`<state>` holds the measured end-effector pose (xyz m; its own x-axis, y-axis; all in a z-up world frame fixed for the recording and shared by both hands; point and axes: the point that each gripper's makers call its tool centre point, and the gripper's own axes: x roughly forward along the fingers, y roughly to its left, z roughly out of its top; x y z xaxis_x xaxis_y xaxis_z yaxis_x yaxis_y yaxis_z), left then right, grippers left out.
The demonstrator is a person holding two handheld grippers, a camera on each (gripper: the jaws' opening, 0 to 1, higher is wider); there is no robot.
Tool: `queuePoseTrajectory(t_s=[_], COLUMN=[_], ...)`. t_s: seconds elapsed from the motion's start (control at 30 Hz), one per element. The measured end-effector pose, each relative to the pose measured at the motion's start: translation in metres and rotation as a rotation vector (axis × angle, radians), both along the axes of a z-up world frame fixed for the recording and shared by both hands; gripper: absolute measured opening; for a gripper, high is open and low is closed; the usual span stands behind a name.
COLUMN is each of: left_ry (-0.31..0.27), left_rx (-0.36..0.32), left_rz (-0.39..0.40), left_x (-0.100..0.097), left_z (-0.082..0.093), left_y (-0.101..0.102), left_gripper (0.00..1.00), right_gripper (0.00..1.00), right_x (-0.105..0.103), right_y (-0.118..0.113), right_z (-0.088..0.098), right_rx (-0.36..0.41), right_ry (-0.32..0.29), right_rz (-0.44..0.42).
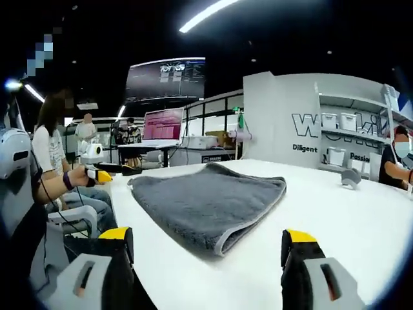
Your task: Fold the towel on the table until its edges align and the towel forms a compact rectangular stack.
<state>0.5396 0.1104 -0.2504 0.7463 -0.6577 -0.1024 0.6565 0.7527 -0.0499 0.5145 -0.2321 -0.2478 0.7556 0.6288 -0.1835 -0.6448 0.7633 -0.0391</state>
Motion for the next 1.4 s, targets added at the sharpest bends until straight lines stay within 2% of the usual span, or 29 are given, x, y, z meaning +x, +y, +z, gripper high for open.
queuePoseTrajectory(t_s=[0.17,0.27,0.5,0.63,0.87,0.93,1.0,1.1,1.13,1.23,1.27,1.3,1.4], left_ry=[-0.006,-0.009,-0.015,-0.021,-0.02,-0.032,-0.067,-0.174,-0.226,-0.363,-0.39,-0.45,-0.509], left_rx=[0.003,0.033,0.044,0.044,0.05,0.061,0.088,0.166,0.233,0.44,0.497,0.604,0.699], left_rz=[0.003,0.0,-0.013,-0.006,0.003,0.009,0.02,0.031,0.025,0.007,0.002,-0.004,-0.049], left_x=[-0.002,-0.001,-0.001,-0.001,-0.001,0.0,0.001,0.001,-0.001,-0.005,-0.006,-0.007,-0.011], left_z=[0.001,-0.001,-0.002,-0.001,-0.003,-0.002,0.001,0.011,0.013,0.019,0.02,0.022,0.023], left_y=[-0.003,-0.006,-0.012,-0.009,-0.005,-0.004,-0.003,-0.005,-0.007,-0.014,-0.016,-0.019,-0.025], left_gripper=[0.99,0.99,0.98,0.98,0.97,0.95,0.92,0.89,0.88,0.87,0.87,0.86,0.8], right_gripper=[0.96,0.94,0.89,0.85,0.8,0.77,0.73,0.68,0.65,0.56,0.54,0.53,0.5], right_x=[0.0,0.001,0.003,0.003,0.006,0.008,0.008,0.008,0.008,0.011,0.011,0.012,0.013], right_y=[-0.003,-0.004,-0.001,0.001,0.007,0.009,0.009,0.01,0.01,0.003,0.002,0.002,0.0], right_z=[0.0,-0.001,-0.006,-0.009,-0.012,-0.013,-0.013,-0.01,-0.009,-0.004,-0.002,0.004,0.011], right_rx=[-0.004,-0.02,-0.009,-0.029,-0.019,-0.043,-0.087,-0.124,-0.14,-0.278,-0.319,-0.397,-0.518], right_ry=[-0.008,-0.009,0.016,0.017,0.03,0.024,-0.002,-0.024,-0.037,-0.11,-0.131,-0.196,-0.256], right_rz=[-0.023,-0.036,-0.03,-0.025,-0.005,-0.006,-0.009,-0.005,-0.006,-0.021,-0.022,-0.019,-0.022])
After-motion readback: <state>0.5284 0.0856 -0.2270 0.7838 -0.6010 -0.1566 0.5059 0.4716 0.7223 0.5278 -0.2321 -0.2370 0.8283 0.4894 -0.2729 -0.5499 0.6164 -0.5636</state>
